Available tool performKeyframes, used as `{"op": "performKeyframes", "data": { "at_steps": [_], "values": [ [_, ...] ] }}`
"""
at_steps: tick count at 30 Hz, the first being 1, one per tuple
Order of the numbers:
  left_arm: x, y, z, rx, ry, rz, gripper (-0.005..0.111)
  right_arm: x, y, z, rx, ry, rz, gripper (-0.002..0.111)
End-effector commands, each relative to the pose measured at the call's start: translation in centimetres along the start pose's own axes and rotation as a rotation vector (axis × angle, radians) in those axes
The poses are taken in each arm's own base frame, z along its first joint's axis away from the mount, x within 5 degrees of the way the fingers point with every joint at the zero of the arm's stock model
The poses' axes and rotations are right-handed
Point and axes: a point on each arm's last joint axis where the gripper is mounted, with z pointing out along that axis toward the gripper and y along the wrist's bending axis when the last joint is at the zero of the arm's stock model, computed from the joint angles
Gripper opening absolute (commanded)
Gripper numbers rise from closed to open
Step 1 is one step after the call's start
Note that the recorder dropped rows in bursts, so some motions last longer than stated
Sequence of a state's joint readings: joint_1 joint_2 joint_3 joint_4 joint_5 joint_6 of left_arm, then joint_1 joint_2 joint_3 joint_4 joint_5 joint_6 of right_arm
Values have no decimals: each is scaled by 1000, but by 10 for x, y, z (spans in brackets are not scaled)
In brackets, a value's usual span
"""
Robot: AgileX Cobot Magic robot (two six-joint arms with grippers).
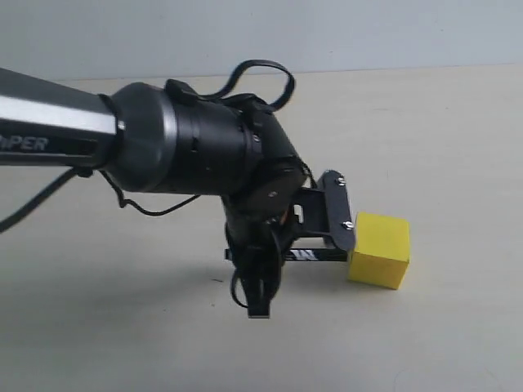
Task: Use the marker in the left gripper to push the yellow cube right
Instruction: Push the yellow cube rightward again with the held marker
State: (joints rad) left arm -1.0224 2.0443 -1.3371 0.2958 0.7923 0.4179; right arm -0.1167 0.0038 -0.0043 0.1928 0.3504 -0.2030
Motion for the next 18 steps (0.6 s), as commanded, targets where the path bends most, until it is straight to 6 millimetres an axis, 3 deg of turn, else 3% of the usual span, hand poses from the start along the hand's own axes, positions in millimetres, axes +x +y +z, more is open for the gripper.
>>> {"op": "performKeyframes", "data": {
  "at_steps": [1, 10, 18],
  "values": [
    [-30, -12, -4, -22, -41, 60, 0, 1, 0, 0, 6, -4, 3, 0],
    [-8, -2, -5, 35, 107, -36, 0, 1, 0, 0, 6, -4, 3, 0],
    [-13, -4, -3, 57, 56, -73, 0, 1, 0, 0, 6, -4, 3, 0]
  ]
}}
